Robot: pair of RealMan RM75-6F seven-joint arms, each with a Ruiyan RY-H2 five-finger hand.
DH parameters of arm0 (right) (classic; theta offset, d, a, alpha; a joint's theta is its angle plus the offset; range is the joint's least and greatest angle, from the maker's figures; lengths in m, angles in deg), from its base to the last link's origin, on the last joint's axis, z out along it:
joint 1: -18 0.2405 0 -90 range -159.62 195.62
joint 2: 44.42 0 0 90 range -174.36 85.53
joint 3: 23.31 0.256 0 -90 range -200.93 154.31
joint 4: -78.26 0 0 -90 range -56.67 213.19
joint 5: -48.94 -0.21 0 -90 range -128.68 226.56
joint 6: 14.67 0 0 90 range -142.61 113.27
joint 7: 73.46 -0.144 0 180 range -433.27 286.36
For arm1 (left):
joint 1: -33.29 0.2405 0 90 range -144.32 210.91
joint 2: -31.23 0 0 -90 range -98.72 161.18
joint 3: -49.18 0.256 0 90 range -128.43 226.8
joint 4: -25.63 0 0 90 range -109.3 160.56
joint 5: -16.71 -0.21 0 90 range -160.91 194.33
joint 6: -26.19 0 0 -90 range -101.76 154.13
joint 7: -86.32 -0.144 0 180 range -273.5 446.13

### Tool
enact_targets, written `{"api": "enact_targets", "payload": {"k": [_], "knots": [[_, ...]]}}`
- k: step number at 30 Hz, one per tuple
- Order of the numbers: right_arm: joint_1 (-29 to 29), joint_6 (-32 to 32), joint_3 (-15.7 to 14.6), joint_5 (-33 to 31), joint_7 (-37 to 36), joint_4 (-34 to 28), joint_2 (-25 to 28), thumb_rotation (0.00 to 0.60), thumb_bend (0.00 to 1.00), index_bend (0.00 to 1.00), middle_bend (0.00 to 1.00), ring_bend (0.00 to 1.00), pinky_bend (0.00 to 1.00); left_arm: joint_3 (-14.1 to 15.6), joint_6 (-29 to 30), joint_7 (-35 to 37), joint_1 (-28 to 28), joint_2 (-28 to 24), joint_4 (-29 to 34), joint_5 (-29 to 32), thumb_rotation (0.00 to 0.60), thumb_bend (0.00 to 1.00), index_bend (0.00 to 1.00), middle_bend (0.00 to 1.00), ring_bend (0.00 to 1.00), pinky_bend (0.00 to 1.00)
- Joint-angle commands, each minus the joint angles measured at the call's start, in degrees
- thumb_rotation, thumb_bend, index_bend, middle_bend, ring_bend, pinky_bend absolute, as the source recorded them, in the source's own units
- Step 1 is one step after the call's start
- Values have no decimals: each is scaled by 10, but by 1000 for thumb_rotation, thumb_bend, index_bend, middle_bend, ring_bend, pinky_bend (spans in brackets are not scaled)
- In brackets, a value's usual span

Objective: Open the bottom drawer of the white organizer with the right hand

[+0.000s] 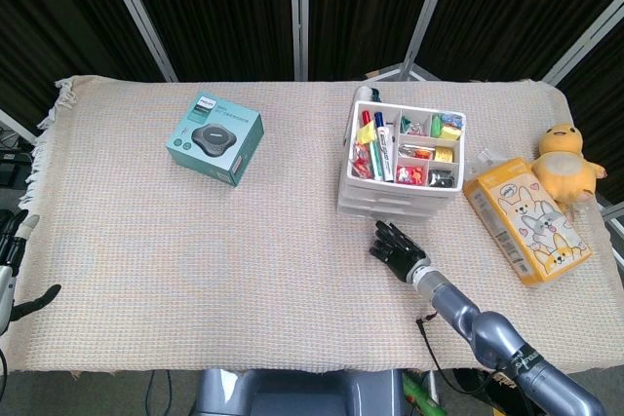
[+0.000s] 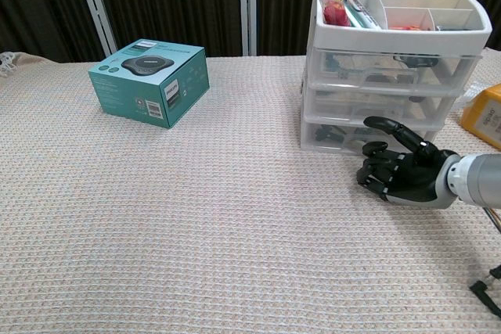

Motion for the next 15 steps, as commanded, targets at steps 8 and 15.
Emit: {"api": "enact_targets", "payload": {"k": [8,15], "knots": [[-1,13,12,7,4,6,-14,600,198,323,808,861,698,0,-3,5,-1,-1,-2,2,600,162,0,0,0,0],[-8,25,9,3,2,3,-14,600,198,353,808,861,698,1,-4,5,-2,-1,-2,1,600,162,0,0,0,0]]}}
